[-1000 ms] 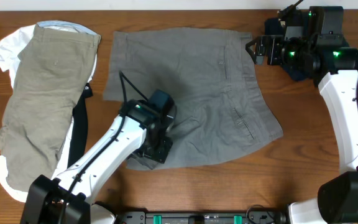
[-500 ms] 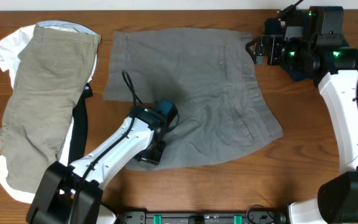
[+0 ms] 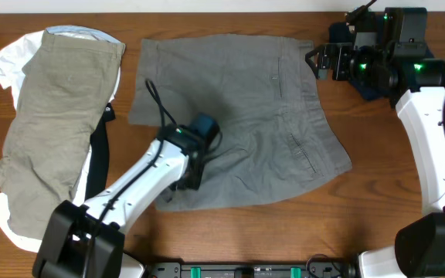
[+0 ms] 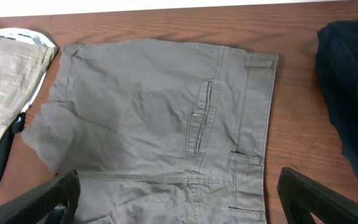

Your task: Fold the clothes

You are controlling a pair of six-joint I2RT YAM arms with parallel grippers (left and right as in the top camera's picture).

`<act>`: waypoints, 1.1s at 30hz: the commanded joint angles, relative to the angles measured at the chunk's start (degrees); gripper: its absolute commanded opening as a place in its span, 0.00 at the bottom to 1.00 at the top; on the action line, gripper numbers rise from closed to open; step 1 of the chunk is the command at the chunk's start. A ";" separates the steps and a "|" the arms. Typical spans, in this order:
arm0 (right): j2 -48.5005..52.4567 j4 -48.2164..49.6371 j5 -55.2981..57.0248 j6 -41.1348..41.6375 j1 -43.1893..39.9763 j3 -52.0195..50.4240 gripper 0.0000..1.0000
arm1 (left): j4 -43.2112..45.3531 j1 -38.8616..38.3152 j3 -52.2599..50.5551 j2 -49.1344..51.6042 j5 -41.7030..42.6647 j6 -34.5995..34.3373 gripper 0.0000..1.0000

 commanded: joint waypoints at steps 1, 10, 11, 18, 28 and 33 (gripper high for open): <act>0.35 0.07 0.17 -0.94 -0.04 0.22 0.99 | 0.09 3.39 5.09 -1.62 -6.10 -0.52 0.06; 0.35 -0.20 0.15 -0.94 -0.04 0.22 0.99 | 7.72 14.47 8.02 -1.77 -19.19 -0.50 0.07; 0.35 -0.20 0.15 -0.94 -0.04 0.22 0.99 | 9.03 15.61 8.02 -1.77 -19.21 -0.50 0.07; 0.35 -0.90 0.17 -1.60 -0.13 0.22 0.99 | 13.79 19.96 8.04 -1.79 -19.17 -0.50 0.98; -6.05 -5.31 0.52 -0.94 -0.42 0.22 0.96 | 2.58 19.96 14.12 -9.81 -6.10 -0.44 0.98; -13.62 -14.32 5.44 2.86 -0.42 0.22 0.97 | -3.21 19.96 14.51 -19.56 5.70 -0.48 0.98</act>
